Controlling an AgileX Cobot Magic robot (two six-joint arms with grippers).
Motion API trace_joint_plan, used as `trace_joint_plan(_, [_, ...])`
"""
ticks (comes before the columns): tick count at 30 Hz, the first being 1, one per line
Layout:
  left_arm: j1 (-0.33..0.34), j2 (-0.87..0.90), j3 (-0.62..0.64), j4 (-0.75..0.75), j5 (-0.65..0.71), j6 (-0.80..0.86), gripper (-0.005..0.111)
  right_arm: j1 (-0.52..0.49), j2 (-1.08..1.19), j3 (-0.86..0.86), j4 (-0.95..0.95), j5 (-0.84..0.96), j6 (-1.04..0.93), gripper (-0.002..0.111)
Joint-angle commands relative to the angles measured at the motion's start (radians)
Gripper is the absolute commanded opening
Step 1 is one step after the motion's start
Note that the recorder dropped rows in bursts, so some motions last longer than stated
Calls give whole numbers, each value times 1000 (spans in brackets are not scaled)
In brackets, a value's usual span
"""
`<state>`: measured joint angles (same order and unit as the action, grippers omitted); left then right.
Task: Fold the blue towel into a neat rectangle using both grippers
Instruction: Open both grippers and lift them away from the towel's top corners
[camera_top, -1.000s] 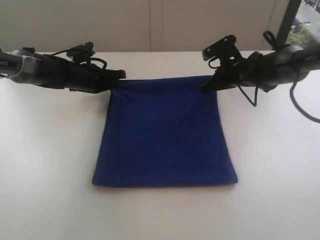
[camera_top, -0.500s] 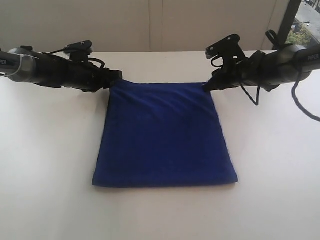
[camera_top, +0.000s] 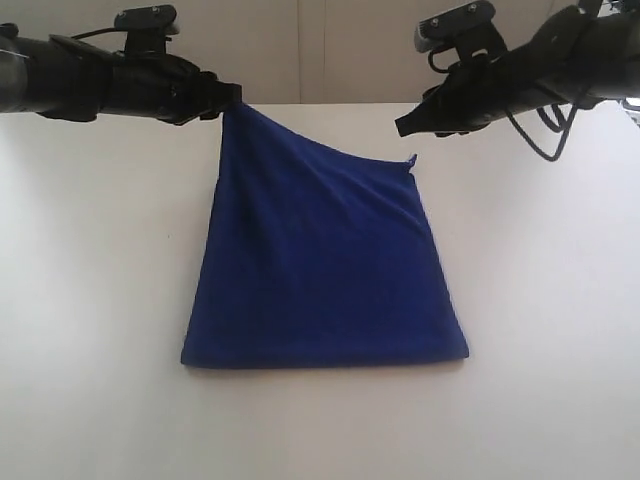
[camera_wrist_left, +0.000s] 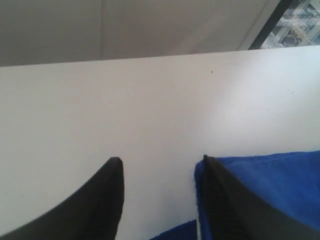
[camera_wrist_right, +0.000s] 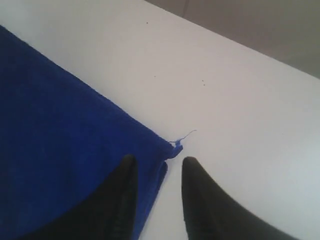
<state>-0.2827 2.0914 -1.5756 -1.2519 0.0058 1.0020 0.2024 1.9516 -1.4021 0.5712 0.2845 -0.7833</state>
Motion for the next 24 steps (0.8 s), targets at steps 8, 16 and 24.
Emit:
trace_joint_plan(8, [2,91,-2,-6,21,-5,53,-5,-23,-4,1,103,29,30])
trace_joint_plan(16, [23,146,-2,-6,124,-194,53,-5,-24,-4,1,105,29,30])
trace_joint_plan(24, [115,143,-2,-12,254,-354,53,-5,-24,-4,1,122,29,30])
